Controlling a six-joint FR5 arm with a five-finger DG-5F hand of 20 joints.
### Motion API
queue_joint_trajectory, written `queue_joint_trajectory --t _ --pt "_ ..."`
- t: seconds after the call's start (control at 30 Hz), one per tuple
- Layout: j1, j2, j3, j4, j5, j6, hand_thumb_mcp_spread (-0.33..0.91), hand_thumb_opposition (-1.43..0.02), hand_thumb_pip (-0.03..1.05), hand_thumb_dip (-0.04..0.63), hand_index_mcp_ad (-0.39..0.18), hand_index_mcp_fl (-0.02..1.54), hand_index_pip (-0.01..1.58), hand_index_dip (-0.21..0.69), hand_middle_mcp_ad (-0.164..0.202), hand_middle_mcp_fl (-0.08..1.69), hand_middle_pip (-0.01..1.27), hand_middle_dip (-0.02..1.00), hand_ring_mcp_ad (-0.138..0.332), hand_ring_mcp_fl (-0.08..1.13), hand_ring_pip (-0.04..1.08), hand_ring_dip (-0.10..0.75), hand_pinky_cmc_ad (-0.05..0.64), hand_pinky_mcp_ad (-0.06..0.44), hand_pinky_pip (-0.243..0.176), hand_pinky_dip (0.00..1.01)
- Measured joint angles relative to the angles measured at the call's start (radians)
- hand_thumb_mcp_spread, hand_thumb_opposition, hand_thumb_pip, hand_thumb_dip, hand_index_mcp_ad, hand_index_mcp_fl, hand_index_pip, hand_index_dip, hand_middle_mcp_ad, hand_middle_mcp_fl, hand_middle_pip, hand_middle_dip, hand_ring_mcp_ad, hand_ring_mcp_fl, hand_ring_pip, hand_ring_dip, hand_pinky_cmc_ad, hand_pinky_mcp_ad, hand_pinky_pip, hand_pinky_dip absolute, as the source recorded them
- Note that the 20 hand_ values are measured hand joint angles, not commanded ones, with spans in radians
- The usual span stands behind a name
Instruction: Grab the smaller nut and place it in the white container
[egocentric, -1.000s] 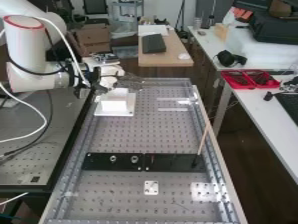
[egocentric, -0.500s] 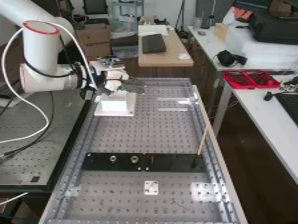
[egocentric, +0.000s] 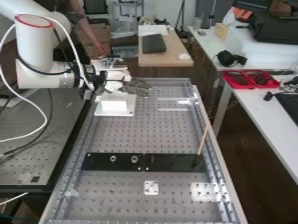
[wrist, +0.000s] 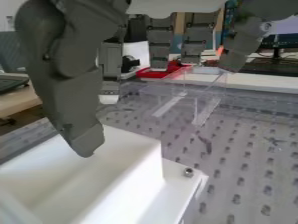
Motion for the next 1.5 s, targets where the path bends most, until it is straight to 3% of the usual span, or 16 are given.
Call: queue_joint_trajectory --t 0.17,0.37,0.57,0.8,0.93,1.5 --pt "-0.027 0.076 0.013 0.001 0.076 0.029 0.39 -0.86 0.55 0.22 -0.241 0.02 0.9 0.063 0.063 0.0 0.15 0.29 0.122 0.0 0.1 0.122 0.342 0.278 -0.075 0.19" --pt "-0.06 0.18 0.07 -0.016 0.256 0.059 0.34 -0.81 0.55 0.208 -0.208 0.02 0.63 0.058 0.066 0.0 0.15 0.3 0.126 0.0 0.09 0.122 0.342 0.278 -0.075 0.23" --pt "-0.069 0.195 0.143 -0.073 0.412 0.122 0.24 -0.77 0.49 0.159 -0.152 0.02 0.29 0.059 0.065 0.0 0.14 0.3 0.14 0.0 0.09 0.122 0.342 0.293 -0.075 0.29" --pt "-0.049 0.198 0.185 -0.102 0.565 0.149 0.21 -0.76 0.44 0.11 -0.136 0.04 0.17 0.15 0.07 0.0 0.14 0.3 0.173 0.0 0.09 0.122 0.382 0.314 -0.099 0.31" --pt "-0.041 0.196 0.193 -0.103 0.592 0.14 0.21 -0.76 0.44 0.105 -0.136 0.04 0.14 0.187 0.07 0.0 0.14 0.3 0.169 0.0 0.09 0.119 0.414 0.311 -0.105 0.31" --pt "-0.033 0.185 0.231 -0.148 0.621 0.146 0.21 -0.76 0.44 0.105 -0.138 0.05 0.12 0.216 0.07 0.0 0.14 0.3 0.169 0.0 0.09 0.119 0.414 0.314 -0.117 0.32"
